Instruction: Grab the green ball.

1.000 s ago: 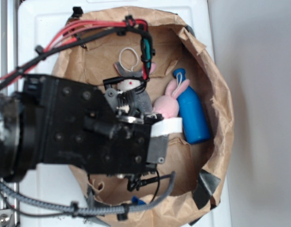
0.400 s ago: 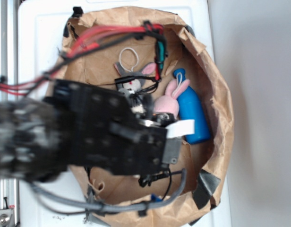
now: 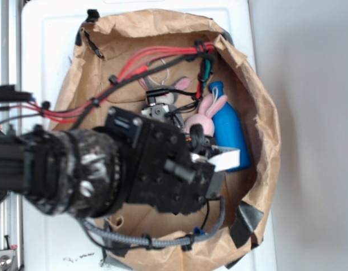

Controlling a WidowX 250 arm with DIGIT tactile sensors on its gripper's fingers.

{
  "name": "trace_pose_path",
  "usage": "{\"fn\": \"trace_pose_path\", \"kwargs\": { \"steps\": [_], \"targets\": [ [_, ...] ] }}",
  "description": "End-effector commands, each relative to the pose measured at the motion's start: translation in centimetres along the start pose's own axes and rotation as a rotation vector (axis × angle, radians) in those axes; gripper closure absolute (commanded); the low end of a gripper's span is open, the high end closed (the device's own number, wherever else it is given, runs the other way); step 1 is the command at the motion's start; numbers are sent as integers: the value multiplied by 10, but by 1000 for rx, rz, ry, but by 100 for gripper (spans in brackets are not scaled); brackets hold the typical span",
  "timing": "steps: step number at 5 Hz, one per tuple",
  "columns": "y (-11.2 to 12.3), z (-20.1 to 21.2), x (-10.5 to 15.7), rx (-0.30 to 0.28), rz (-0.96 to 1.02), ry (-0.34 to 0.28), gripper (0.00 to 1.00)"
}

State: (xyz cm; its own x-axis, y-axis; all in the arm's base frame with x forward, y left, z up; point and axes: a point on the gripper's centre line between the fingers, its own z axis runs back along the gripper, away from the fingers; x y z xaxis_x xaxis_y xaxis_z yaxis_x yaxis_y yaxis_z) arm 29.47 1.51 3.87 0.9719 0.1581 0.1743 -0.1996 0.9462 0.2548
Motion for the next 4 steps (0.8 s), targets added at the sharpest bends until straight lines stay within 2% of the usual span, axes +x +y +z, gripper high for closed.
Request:
{"fn": "trace_pose_path", "kwargs": {
  "steps": [1, 4],
  "targets": [
    [10, 13, 4, 5, -1, -63, 100],
    [16, 39, 3, -24, 29, -112, 100]
  ]
}}
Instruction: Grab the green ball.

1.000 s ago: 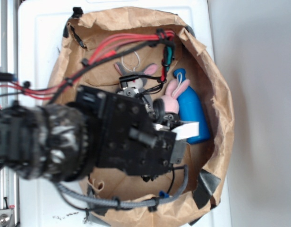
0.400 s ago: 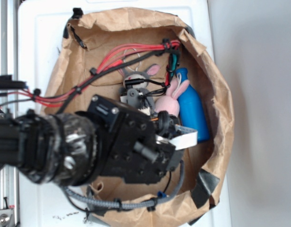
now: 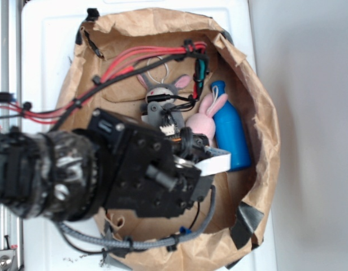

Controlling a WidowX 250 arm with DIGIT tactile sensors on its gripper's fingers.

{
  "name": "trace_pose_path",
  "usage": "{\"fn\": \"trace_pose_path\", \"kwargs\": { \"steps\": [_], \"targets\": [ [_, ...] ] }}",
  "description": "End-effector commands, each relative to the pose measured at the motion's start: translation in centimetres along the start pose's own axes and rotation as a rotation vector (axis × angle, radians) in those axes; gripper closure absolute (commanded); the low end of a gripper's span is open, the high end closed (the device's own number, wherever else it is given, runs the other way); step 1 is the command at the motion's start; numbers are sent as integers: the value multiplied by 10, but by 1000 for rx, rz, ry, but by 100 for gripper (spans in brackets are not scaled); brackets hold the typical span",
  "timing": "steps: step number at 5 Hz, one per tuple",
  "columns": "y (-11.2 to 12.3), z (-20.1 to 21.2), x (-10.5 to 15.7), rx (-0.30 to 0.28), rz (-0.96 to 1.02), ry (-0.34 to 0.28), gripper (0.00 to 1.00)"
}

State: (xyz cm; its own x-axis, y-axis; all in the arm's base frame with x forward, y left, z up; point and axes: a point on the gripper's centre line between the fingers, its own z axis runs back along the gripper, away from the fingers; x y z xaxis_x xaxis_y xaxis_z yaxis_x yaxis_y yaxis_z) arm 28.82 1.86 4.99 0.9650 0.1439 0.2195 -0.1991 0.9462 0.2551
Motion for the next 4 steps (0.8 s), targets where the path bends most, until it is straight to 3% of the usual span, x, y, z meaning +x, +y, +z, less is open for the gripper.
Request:
{"fn": "trace_pose_path", "kwargs": {
  "steps": [1, 2, 4],
  "targets": [
    [12, 79, 13, -143, 70, -89, 100],
    [17, 128, 23, -205, 106, -45, 100],
    [28, 155, 26, -227, 103, -55, 100]
  ]
}}
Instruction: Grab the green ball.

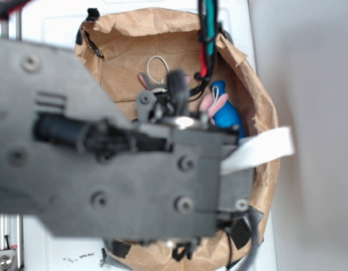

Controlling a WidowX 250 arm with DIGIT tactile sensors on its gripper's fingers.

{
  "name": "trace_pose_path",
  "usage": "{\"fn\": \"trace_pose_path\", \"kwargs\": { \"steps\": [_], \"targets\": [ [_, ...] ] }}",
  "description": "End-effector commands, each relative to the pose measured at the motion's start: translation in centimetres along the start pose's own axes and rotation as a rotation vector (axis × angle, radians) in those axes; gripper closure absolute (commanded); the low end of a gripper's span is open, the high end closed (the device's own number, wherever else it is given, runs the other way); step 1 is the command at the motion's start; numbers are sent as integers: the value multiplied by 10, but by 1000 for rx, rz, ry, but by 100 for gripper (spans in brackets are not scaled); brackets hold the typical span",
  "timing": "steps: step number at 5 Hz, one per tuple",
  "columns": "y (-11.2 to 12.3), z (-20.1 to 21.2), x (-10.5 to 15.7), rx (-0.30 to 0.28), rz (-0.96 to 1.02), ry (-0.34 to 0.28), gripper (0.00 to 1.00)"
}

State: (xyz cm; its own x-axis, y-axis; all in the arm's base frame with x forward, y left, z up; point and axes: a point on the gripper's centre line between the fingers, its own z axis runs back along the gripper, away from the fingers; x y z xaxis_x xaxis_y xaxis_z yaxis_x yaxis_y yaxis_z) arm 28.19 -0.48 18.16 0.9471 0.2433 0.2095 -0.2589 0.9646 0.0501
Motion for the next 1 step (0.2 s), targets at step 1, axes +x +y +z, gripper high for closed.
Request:
{"fn": "trace_pose_path", "kwargs": {
  "steps": [1],
  "targets": [
    [13, 24, 1, 1, -40, -93, 78]
  ]
}}
